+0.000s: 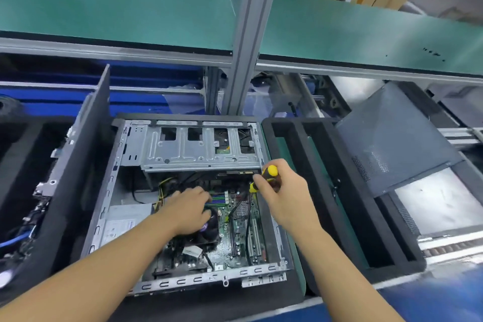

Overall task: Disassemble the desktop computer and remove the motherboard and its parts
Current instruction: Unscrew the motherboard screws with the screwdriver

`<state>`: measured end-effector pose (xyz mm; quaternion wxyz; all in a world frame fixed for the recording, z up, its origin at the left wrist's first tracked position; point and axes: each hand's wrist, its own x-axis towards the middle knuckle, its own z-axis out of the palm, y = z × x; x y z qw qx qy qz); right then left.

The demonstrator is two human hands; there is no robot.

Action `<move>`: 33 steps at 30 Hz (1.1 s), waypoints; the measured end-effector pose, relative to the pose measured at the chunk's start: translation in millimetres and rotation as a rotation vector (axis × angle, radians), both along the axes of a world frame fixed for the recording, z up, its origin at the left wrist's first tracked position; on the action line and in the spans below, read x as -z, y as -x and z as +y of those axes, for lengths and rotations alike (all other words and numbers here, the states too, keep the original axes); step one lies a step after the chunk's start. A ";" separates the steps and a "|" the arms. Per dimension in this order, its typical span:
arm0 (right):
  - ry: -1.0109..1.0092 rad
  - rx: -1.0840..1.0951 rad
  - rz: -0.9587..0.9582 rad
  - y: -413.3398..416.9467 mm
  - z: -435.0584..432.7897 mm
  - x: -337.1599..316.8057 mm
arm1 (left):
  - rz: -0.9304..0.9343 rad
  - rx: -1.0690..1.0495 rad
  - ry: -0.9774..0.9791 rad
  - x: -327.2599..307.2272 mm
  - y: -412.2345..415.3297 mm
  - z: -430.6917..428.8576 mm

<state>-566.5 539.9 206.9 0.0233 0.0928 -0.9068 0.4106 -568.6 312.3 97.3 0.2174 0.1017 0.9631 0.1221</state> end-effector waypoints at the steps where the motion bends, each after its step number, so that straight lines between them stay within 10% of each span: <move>1: -0.082 0.004 -0.013 -0.1 -4.0 3.0 | -0.018 0.006 -0.002 3.4 -0.8 -0.7; 11: -0.457 -0.052 -0.175 11.2 -35.5 33.7 | 0.010 -0.078 -0.188 15.3 10.1 9.5; 33: -0.599 -0.101 -0.253 23.9 -46.4 52.2 | -0.074 -0.135 -0.392 30.0 48.3 24.1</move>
